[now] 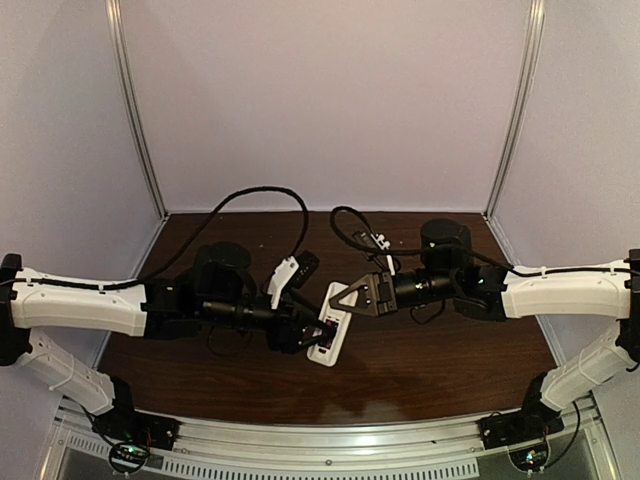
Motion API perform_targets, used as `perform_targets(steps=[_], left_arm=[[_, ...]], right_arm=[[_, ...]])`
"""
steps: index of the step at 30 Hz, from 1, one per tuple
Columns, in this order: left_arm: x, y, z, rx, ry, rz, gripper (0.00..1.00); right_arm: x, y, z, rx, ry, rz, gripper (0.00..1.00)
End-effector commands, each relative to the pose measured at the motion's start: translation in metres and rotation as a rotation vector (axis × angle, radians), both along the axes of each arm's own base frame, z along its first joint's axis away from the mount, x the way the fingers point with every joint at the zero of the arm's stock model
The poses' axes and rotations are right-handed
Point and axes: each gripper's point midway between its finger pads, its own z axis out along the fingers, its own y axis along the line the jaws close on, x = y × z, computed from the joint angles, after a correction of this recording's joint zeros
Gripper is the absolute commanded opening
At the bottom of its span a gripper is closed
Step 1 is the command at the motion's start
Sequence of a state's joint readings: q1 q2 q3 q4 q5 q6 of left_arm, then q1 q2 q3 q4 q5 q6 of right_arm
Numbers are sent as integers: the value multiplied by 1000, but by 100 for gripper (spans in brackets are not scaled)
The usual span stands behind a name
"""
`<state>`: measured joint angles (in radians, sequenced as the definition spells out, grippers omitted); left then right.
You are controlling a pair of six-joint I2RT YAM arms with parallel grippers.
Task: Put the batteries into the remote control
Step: Adjust the battery in the battery compartment, then pick up the battery cover from the center of the board.
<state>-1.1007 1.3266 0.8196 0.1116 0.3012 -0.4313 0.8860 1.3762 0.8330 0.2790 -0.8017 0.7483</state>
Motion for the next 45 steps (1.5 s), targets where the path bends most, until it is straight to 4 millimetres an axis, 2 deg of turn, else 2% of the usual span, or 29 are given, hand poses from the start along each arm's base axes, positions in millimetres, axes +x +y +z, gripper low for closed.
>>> perform_targets(steps=[1,5,10,18,21,24,27,31,34,37,45], left_arm=[[4,-10,13,-35,3,-10,57],[7,-10,9,-22,8,1,52],[12,-8,2,-5,20,24,39],[21,-6,-23,92,29,65,30],[26,-6,-24,117,15,83,36],[27,-3,-13,100,-29,82,52],[31,6,3,87,-90,100,66],[46,30,5,127,-98,153,74],[58,47,-8,193,-86,206,76],[69,59,-35,296,-40,265,77],[83,80,-111,575,51,359,77]], right_arm=[[3,1,25,46,-53,-10,0],[2,1,27,54,-55,-6,0],[0,0,31,66,-63,0,0],[-2,-2,37,84,-59,2,0],[-1,-3,35,80,-56,-6,0],[8,-8,25,46,-49,-40,0],[25,-23,12,13,-28,-103,0],[49,-50,-5,-42,-9,-205,0],[63,-70,-17,-68,13,-271,0],[71,-84,-24,-77,21,-317,0],[78,-96,-36,-66,69,-370,0]])
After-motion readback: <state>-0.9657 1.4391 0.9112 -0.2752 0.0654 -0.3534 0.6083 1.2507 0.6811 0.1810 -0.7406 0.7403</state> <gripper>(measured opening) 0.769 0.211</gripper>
